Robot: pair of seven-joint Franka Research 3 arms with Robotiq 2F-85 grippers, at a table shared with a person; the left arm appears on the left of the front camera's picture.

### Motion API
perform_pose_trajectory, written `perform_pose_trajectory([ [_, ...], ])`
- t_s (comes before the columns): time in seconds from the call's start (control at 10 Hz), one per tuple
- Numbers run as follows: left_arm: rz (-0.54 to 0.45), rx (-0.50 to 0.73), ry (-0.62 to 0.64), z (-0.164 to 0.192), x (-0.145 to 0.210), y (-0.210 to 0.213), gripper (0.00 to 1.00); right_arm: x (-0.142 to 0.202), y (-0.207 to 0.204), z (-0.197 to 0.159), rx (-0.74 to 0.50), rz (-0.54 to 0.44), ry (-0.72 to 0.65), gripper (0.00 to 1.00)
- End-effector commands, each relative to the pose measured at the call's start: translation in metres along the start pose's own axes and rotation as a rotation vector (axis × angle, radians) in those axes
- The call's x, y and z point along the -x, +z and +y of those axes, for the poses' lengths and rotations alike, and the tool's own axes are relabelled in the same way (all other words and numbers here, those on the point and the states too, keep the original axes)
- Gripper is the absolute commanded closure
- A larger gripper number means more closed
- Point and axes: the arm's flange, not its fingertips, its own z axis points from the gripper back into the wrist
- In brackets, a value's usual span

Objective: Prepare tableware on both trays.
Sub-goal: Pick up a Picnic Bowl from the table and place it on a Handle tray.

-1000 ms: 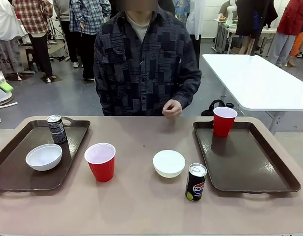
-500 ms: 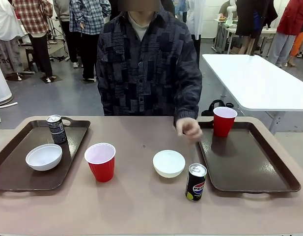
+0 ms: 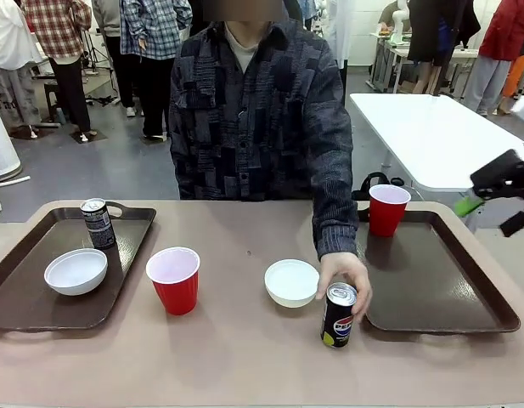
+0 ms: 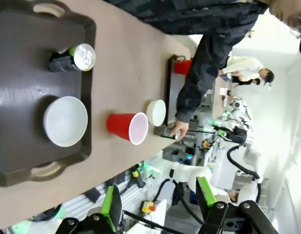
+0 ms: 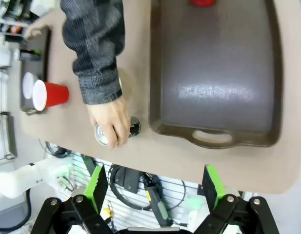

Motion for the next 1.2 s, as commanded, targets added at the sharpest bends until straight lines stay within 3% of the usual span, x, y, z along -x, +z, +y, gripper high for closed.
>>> perform_pose_trajectory([
  [0.0,0.045,0.106,0.01,0.034,-0.006,0.007,0.19,0.038,-0.062,0.003,0.057,0.012,-0.001,0.0],
  [0.2,0.07,0.142,0.023,0.066,-0.007,0.003,0.19,0.04,-0.069,0.017,0.041,0.04,0.037,0.0],
  [0.3,0.07,0.147,0.025,0.074,-0.007,-0.003,0.19,-0.005,-0.019,0.025,0.025,0.019,0.022,0.0],
  [0.4,0.072,0.143,0.013,0.078,-0.005,-0.006,0.19,-0.005,-0.019,0.025,0.025,0.019,0.022,0.0],
  [0.6,-0.058,0.099,-0.044,0.072,0.003,-0.016,0.19,-0.005,-0.019,0.025,0.025,0.019,0.022,0.0],
  [0.7,0.068,0.121,0.034,0.084,-0.007,-0.007,0.19,-0.005,-0.019,0.025,0.025,0.019,0.022,0.0],
  [1.1,0.068,0.121,0.034,0.084,-0.007,-0.007,0.19,-0.002,-0.031,0.028,0.067,0.057,0.082,0.0],
])
